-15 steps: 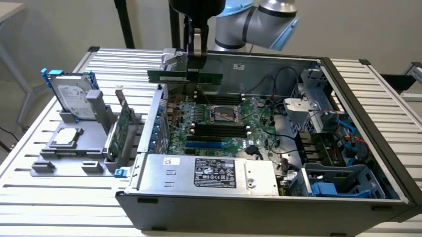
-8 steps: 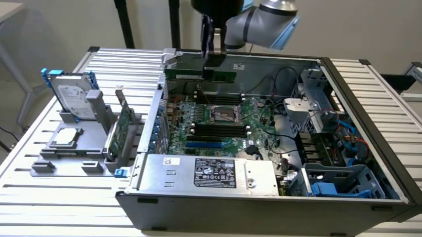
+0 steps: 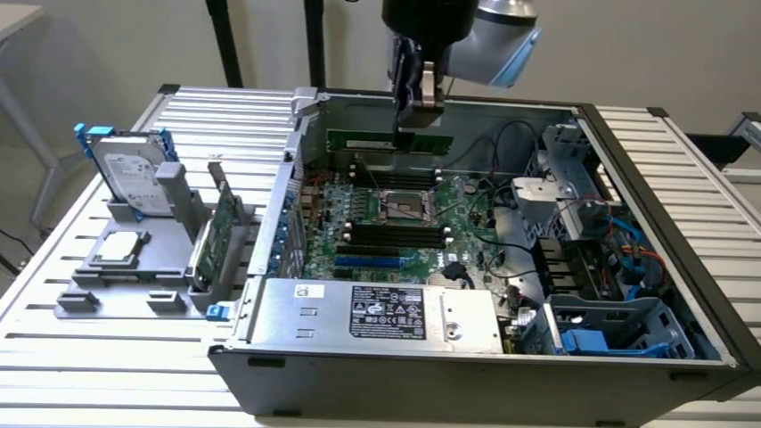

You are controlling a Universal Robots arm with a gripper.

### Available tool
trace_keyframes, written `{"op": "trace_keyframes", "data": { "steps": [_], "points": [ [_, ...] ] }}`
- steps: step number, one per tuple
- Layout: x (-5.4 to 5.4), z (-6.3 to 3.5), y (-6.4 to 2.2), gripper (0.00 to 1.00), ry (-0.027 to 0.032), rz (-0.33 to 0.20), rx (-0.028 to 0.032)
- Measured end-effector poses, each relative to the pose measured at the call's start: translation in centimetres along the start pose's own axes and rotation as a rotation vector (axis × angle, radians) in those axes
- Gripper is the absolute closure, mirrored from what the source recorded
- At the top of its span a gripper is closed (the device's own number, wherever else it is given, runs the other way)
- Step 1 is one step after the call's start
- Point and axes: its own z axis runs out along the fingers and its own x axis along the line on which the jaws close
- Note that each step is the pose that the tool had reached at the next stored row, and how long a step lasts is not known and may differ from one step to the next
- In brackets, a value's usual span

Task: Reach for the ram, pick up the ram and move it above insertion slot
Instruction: 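Pick up the ram and move it above insertion slot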

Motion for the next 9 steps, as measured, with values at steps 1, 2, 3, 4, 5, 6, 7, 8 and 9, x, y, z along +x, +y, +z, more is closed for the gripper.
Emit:
{"op": "trace_keyframes", "data": {
  "steps": [1,2,3,4,5,6,7,8,9],
  "points": [
    [0.02,0.11,-0.13,0.86,-0.0001,0.003,0.0004],
    [0.03,0.21,-0.23,0.86,-0.0004,0.008,0.0008],
    [0.04,0.30,-0.32,0.86,-0.0006,0.012,0.0012],
    [0.05,0.37,-0.41,0.86,-0.0008,0.016,0.0018],
    [0.06,0.43,-0.49,0.86,-0.0010,0.020,0.0026],
    [0.07,0.47,-0.57,0.86,-0.0012,0.023,0.0037],
    [0.09,0.51,-0.66,0.86,-0.0012,0.026,0.0053],
    [0.09,0.54,-0.77,0.86,-0.0012,0.027,0.0079],
    [0.09,0.55,-0.89,0.86,-0.0009,0.028,0.0112]
  ]
}}
